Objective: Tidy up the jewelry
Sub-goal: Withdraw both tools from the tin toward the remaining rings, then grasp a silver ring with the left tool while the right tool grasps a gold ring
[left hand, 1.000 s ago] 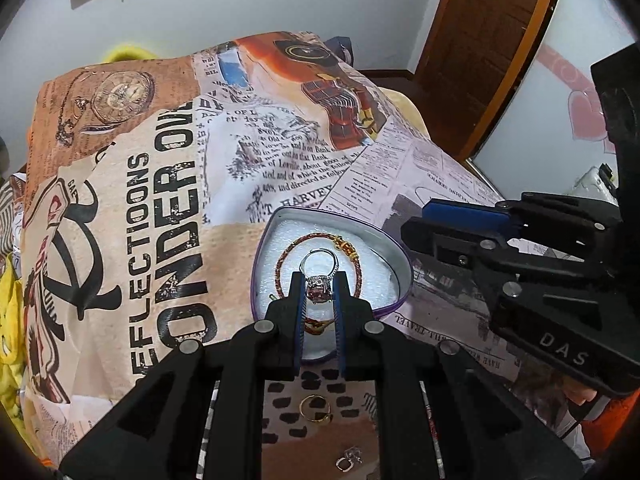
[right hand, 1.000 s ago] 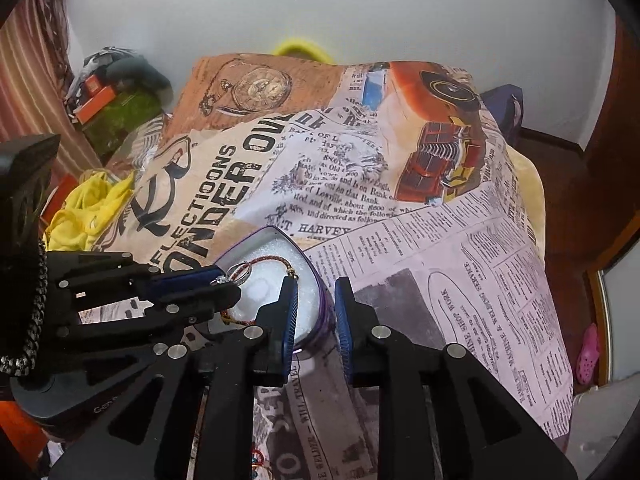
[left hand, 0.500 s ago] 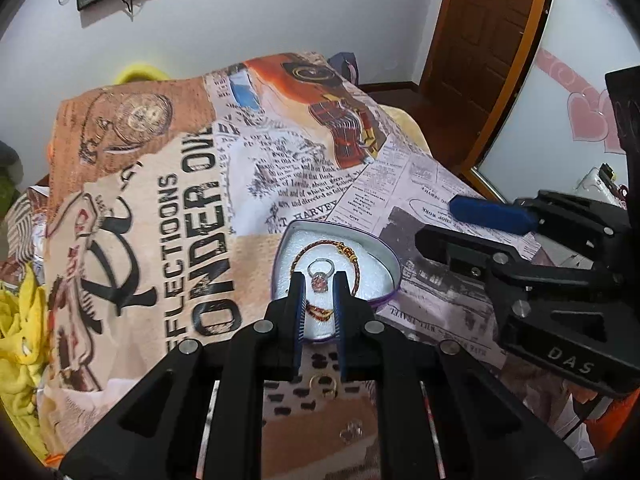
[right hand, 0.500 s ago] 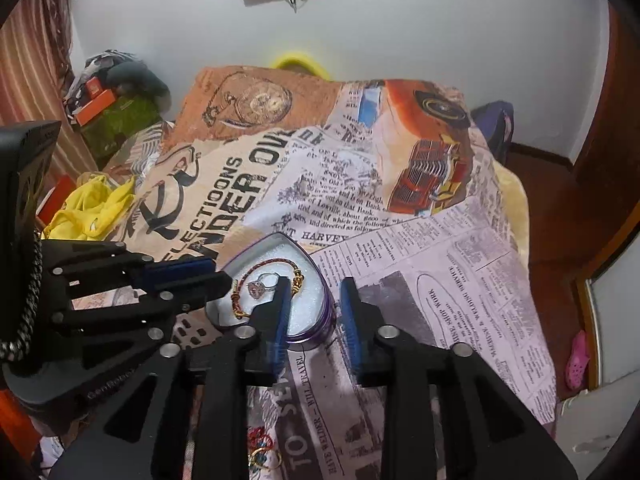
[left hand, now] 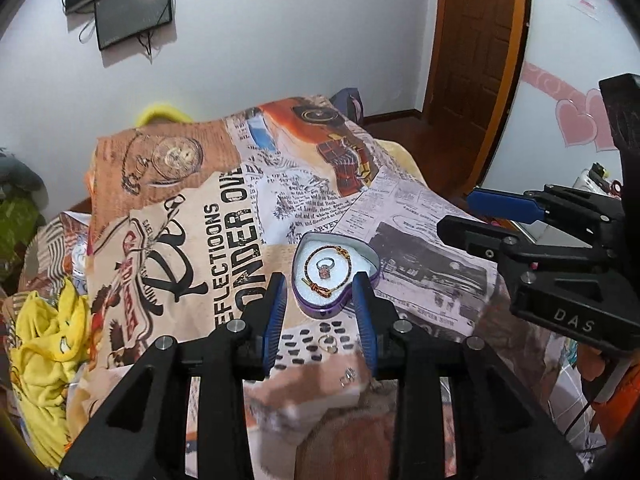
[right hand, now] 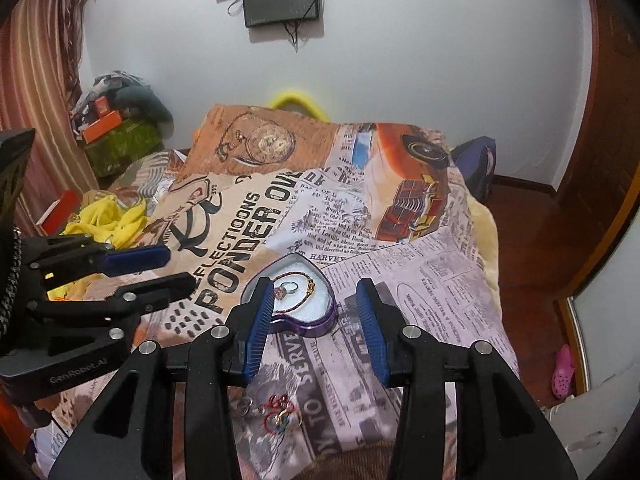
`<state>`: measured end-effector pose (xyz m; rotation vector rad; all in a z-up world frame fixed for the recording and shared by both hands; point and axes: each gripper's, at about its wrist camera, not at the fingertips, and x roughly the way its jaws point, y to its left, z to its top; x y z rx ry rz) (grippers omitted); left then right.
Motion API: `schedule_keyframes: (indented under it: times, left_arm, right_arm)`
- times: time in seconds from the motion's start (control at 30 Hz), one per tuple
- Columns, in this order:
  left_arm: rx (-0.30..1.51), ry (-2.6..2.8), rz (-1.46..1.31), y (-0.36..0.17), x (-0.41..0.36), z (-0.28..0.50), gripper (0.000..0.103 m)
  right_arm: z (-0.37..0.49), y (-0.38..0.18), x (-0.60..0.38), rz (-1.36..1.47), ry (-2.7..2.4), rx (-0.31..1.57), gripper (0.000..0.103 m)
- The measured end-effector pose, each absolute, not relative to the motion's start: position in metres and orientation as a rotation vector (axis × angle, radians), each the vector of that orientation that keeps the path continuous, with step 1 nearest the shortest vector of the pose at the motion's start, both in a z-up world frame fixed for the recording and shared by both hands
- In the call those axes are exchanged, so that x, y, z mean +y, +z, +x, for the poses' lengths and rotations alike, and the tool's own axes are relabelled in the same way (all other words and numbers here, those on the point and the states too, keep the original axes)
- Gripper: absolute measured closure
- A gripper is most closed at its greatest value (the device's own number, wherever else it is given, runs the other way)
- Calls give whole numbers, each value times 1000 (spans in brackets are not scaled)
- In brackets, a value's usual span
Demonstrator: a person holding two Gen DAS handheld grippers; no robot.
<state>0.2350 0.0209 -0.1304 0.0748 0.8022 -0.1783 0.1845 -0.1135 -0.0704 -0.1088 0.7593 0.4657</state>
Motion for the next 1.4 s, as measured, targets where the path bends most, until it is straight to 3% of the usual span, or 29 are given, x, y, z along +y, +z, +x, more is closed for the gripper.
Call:
schedule_keyframes:
  times: [0.43,1.4]
  left_arm:
    - [818,-190,52,-135,24,191,66]
    - [1112,-286,-7,-246,-11,207,66]
  right_arm:
    - [145,-71,-124,-94,437,767,64]
    - [134,-166,-149,-77,404,1016,64]
